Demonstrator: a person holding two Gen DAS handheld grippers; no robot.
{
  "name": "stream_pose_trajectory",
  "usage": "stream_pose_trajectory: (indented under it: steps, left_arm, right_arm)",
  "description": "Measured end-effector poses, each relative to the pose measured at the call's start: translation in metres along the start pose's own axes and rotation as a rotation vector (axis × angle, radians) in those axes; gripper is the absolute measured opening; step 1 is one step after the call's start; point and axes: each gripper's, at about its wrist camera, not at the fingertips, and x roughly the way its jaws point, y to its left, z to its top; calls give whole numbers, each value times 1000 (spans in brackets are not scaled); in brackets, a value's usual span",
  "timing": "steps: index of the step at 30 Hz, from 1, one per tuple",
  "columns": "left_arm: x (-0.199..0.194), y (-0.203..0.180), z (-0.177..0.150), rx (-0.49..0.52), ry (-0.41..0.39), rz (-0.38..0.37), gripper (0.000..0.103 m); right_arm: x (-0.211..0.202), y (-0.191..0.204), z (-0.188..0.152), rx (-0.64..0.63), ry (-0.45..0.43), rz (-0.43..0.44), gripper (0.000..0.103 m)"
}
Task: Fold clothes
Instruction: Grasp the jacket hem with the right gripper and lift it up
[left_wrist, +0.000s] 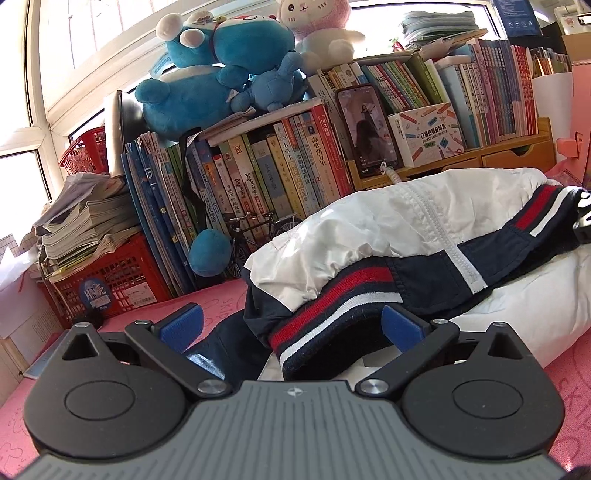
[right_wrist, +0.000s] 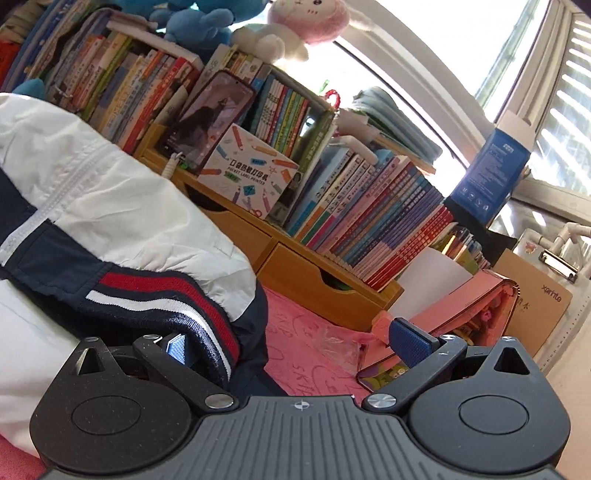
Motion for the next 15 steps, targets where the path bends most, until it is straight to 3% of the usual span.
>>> stream_pose_trajectory:
  steps: [3,5,8,10,11,13,15]
  left_arm:
    - [11,2,1,15,19,56,103]
    - [15,9,2,-26,51,32,103]
    - [-3,18,-1,-129,31,-209,103]
    - [-18,13,-3,-119,-6,-322,103]
    - [-22,5,-3,-82,-23,-316,103]
    - [-18,-8,-1,-9,-27,-233,103]
    - [-1,-8,3,-8,17,-179,103]
  right_arm:
    - [-2,-31,3,118,-3,-3,103]
    - [-4,-50,4,190,-4,10,103]
    - [-10,-63,3,249,-13,78,103]
    - [-13,-61,6,238,-18,81,103]
    - [-15,-58,8,220,-23,75,103]
    - [-19,-55,13,194,-35,67,103]
    - [-24,-57,16,185,-48,75,103]
